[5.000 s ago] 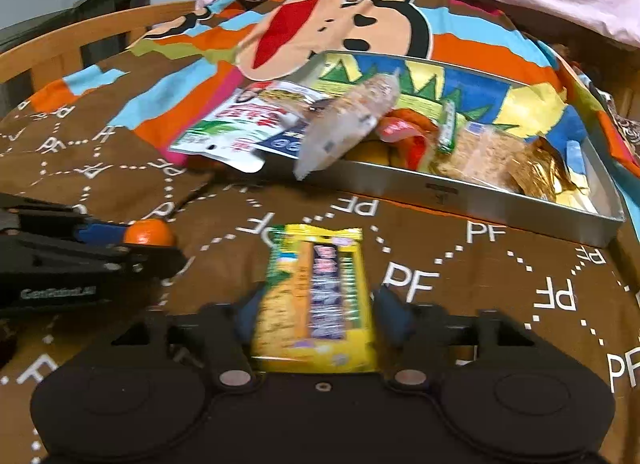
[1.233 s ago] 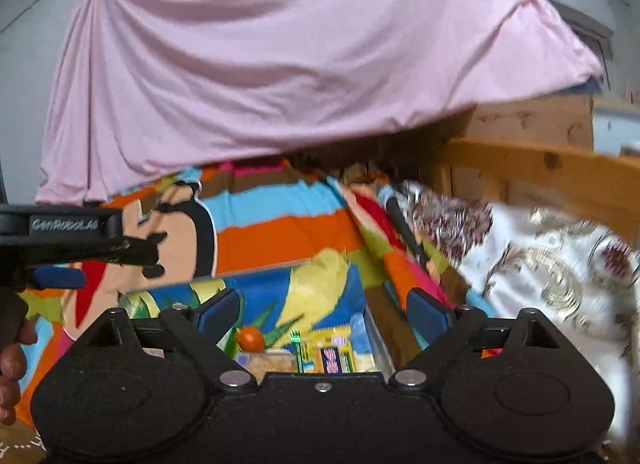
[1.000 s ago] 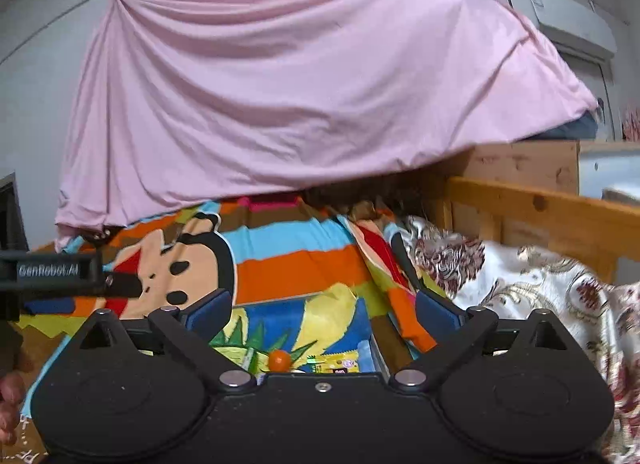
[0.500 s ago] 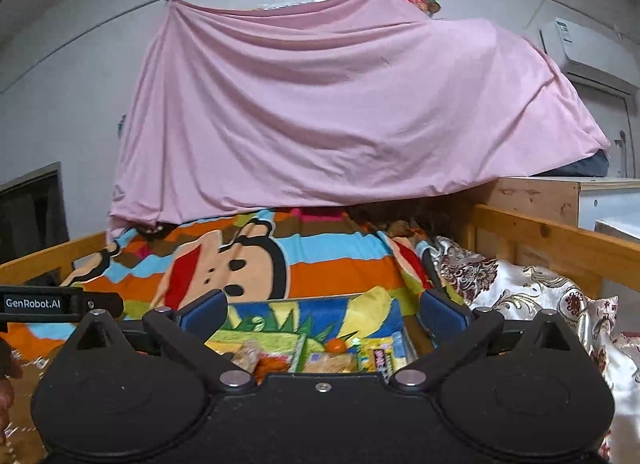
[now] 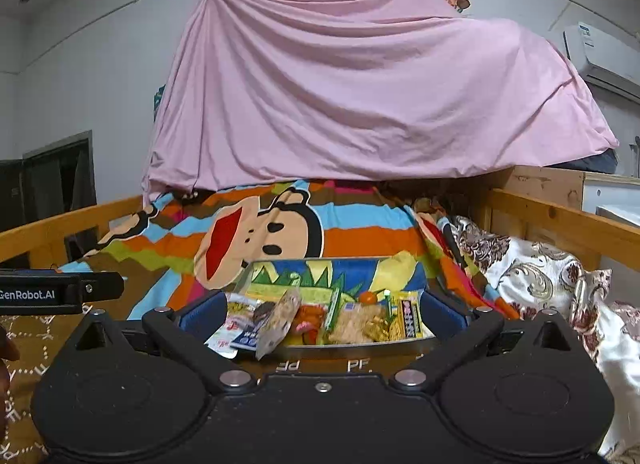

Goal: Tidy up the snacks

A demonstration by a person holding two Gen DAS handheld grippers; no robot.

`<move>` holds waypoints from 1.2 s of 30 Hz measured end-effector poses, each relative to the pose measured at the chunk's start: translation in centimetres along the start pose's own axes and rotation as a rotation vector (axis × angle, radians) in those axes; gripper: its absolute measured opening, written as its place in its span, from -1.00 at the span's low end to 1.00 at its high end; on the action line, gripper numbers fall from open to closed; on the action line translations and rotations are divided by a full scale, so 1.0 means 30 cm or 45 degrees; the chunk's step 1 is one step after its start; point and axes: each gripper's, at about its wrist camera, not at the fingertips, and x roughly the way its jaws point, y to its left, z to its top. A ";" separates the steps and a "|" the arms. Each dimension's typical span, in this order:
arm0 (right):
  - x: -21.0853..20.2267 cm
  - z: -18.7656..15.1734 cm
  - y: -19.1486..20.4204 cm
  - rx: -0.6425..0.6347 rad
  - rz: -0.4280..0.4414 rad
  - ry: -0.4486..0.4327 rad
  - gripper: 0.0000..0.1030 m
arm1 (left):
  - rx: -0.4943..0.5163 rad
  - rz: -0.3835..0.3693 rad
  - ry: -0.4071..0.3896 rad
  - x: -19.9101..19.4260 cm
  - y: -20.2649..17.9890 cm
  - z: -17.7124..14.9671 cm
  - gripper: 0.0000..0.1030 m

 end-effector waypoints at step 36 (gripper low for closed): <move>-0.109 -0.167 0.129 0.017 -0.116 0.240 0.99 | -0.045 0.128 0.229 -0.109 0.166 -0.236 0.99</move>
